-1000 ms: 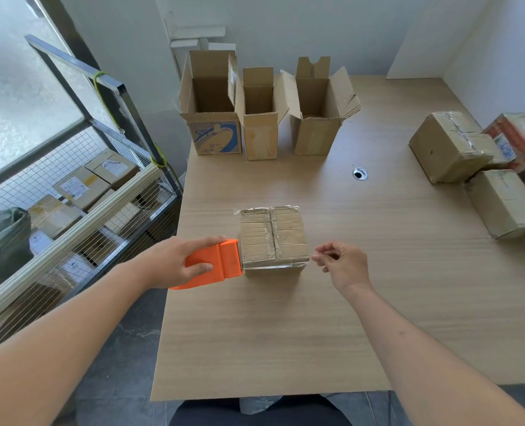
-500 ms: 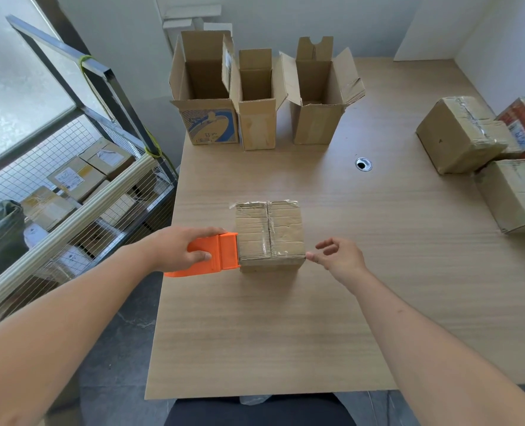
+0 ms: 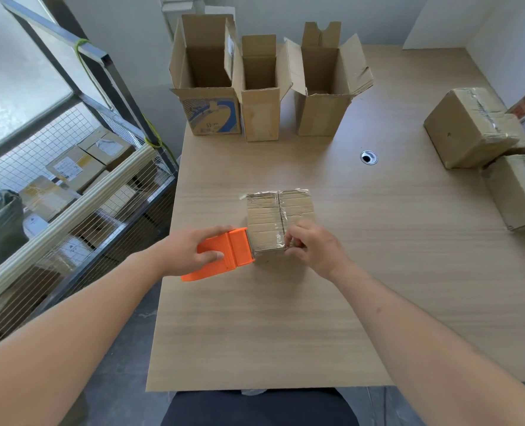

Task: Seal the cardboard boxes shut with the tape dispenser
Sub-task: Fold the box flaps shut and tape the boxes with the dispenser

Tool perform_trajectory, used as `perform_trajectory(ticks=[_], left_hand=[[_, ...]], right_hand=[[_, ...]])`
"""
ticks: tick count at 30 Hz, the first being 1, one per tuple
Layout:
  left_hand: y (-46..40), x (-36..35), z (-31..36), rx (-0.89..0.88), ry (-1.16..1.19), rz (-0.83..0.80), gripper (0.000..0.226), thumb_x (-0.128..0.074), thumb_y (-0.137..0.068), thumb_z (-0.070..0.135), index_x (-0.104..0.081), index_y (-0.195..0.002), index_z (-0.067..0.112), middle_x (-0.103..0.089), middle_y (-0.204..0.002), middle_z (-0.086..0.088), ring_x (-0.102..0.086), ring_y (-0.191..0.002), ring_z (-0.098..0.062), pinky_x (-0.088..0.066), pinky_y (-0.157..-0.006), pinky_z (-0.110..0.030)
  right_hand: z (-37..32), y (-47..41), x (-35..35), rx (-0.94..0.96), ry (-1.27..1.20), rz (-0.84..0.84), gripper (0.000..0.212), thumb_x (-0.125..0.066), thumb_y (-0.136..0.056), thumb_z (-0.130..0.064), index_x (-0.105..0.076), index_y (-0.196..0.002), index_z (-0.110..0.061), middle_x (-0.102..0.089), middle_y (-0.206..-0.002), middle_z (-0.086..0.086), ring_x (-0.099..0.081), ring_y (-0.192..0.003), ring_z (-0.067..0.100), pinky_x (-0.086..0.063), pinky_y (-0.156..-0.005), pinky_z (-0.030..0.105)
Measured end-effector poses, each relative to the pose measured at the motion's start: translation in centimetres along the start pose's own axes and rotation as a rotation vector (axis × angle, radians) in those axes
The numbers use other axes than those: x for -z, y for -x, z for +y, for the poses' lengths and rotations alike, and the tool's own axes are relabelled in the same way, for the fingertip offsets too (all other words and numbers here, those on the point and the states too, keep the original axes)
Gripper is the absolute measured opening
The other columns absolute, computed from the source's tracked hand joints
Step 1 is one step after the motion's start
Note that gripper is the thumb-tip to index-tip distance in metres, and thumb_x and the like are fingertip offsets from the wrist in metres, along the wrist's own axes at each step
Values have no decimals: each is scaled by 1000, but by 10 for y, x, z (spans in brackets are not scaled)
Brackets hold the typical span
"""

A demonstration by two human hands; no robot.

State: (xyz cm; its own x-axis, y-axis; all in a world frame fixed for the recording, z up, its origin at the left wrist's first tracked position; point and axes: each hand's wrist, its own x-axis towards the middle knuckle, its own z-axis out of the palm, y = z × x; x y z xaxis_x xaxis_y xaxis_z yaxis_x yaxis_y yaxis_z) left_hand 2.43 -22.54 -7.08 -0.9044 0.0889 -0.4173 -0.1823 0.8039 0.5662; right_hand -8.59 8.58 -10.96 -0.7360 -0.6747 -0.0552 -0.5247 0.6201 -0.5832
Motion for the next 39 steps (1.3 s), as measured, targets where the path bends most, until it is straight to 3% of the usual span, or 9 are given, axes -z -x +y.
perform_trajectory(ticks=[4,14,17,19,21,24,31,35,39], left_hand=[[10,0,-2,-22,72,-15,60,-62,-97,45,-31,-145,63,-55,-135,17,-57,-115,-13,-50,-95,-34],[35,29,-32,103,-110,-94,61,-60,-97,47,-27,-147,61,-63,-120,8,-59,-93,-12,-48,-80,-32],[29,23,-20,132,-217,-50,62,-58,-96,49,-27,-150,56,-61,-128,4,-57,-99,-18,-46,-83,-34],[25,17,-8,141,-277,-20,64,-58,-94,51,-29,-151,53,-60,-135,5,-59,-114,-24,-48,-91,-38],[23,9,4,152,-317,0,63,-57,-92,53,-32,-150,50,-58,-139,6,-57,-123,-25,-49,-96,-40],[13,-5,24,207,-336,24,56,-56,-93,51,-41,-146,40,-61,-132,4,-58,-121,-27,-49,-90,-40],[-15,-30,92,340,-426,71,14,-57,-92,26,-64,-104,21,-61,-84,1,-62,-85,-28,-41,-66,-30],[-34,-33,115,366,-545,4,32,-66,-87,14,-65,-119,21,-69,-116,1,-67,-111,-24,-54,-82,-32],[-41,-37,119,358,-602,36,36,-63,-90,10,-64,-125,18,-66,-125,-1,-64,-118,-25,-54,-91,-36]], right_hand=[[3,-8,5,-14,50,-15,21,-80,-82,-13,-62,-84,-23,-47,-89,-15,-44,-81,7,-41,-66,30],[0,-18,3,-98,37,-80,32,-79,-79,-13,-54,-82,-33,-49,-92,-10,-49,-88,14,-51,-83,45],[-20,-19,4,-222,170,-193,36,-73,-77,-54,-48,-88,-32,-47,-104,-7,-43,-102,17,-44,-97,42],[-40,-24,0,-410,289,-234,75,-54,-63,-93,-51,-102,-29,-46,-112,-3,-40,-110,21,-39,-100,40],[-60,-30,-12,-515,405,-210,109,-41,-51,-105,-49,-120,-22,-46,-120,2,-41,-116,26,-37,-102,43],[-75,-35,-28,-574,495,-119,113,-44,-53,-101,-49,-126,-16,-46,-125,6,-42,-117,29,-36,-101,45],[-78,-39,-35,-608,492,-78,108,-43,-52,-101,-51,-118,-16,-46,-120,6,-42,-115,29,-33,-96,43],[-77,-43,-31,-602,455,-126,100,-50,-62,-94,-49,-124,-15,-45,-126,7,-42,-121,30,-33,-100,42],[-75,-42,-28,-597,430,-144,94,-56,-67,-86,-48,-127,-15,-44,-129,8,-41,-124,29,-33,-104,41]])
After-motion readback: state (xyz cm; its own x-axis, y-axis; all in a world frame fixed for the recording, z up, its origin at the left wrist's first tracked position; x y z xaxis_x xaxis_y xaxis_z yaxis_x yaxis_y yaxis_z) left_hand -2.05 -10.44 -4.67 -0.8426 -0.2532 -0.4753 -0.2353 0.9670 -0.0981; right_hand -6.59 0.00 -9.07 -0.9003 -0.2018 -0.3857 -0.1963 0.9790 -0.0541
